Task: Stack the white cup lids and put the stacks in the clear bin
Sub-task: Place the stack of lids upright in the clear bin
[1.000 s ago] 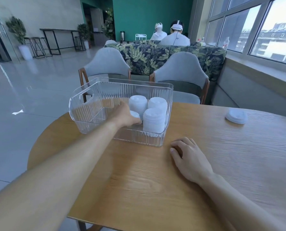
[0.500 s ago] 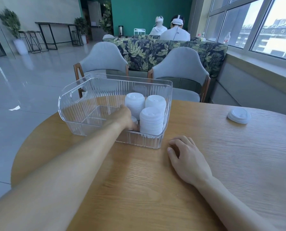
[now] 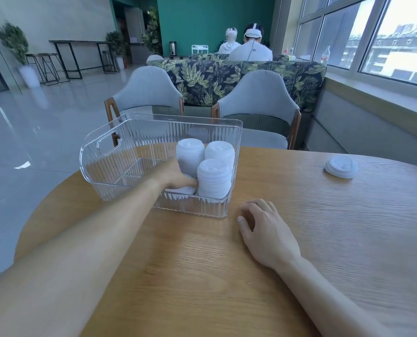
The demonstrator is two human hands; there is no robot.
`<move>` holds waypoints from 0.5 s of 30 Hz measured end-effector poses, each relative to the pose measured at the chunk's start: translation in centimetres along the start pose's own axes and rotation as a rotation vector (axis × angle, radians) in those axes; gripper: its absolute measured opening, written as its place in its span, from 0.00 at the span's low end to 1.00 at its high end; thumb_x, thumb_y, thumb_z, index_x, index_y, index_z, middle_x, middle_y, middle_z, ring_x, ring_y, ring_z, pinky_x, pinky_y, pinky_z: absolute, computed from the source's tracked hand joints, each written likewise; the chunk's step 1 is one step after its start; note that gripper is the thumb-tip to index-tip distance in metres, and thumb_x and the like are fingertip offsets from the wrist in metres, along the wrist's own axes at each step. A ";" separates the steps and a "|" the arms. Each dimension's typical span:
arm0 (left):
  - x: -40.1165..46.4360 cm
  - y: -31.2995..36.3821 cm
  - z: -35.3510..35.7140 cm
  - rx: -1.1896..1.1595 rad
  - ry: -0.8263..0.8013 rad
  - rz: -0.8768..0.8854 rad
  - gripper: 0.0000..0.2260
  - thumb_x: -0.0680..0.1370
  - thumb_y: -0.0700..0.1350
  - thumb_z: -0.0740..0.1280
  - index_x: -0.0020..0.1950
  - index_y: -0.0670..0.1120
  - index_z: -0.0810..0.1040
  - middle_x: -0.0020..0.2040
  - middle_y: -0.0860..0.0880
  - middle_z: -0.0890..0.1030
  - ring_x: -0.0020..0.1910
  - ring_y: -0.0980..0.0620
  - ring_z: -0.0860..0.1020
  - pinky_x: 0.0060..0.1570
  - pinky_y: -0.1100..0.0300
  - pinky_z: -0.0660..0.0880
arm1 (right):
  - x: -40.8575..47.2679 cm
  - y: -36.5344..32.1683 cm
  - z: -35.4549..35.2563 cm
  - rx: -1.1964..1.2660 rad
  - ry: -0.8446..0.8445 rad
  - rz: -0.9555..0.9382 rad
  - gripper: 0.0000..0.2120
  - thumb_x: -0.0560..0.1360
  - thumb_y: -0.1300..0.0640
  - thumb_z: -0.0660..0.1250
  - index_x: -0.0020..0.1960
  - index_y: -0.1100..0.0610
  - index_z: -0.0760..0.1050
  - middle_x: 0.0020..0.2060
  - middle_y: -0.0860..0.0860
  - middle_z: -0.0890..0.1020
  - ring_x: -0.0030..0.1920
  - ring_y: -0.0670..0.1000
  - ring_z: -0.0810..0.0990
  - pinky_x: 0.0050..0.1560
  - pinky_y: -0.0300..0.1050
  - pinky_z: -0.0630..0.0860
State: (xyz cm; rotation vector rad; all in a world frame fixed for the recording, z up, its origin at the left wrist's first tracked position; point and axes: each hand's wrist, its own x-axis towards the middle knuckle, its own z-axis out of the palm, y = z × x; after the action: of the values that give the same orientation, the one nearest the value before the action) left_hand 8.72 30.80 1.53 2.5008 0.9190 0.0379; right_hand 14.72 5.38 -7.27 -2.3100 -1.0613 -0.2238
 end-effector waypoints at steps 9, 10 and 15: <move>0.1 -0.6 -0.3 0.088 -0.065 -0.015 0.31 0.72 0.43 0.77 0.73 0.45 0.70 0.66 0.46 0.78 0.58 0.47 0.78 0.58 0.54 0.76 | 0.0 0.1 0.0 0.007 -0.011 0.017 0.14 0.81 0.47 0.60 0.64 0.50 0.75 0.60 0.39 0.74 0.65 0.42 0.67 0.61 0.42 0.72; 0.1 -0.6 -0.2 0.090 -0.062 -0.015 0.30 0.72 0.42 0.76 0.72 0.44 0.71 0.65 0.46 0.79 0.56 0.47 0.78 0.55 0.55 0.76 | 0.0 0.0 0.0 0.008 -0.011 0.017 0.14 0.81 0.47 0.60 0.64 0.50 0.75 0.60 0.39 0.74 0.65 0.42 0.67 0.61 0.42 0.72; 0.0 -0.8 -0.1 0.095 -0.035 0.005 0.28 0.71 0.44 0.77 0.70 0.45 0.74 0.61 0.47 0.81 0.54 0.47 0.79 0.49 0.57 0.74 | 0.1 0.1 0.1 -0.009 -0.016 0.023 0.12 0.81 0.47 0.59 0.59 0.51 0.76 0.59 0.39 0.74 0.65 0.44 0.67 0.59 0.45 0.74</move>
State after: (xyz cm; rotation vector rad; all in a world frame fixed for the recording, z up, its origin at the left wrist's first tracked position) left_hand 8.27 31.39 1.29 2.5827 0.9203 -0.0495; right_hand 14.85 5.41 -7.37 -2.3344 -1.0430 -0.2021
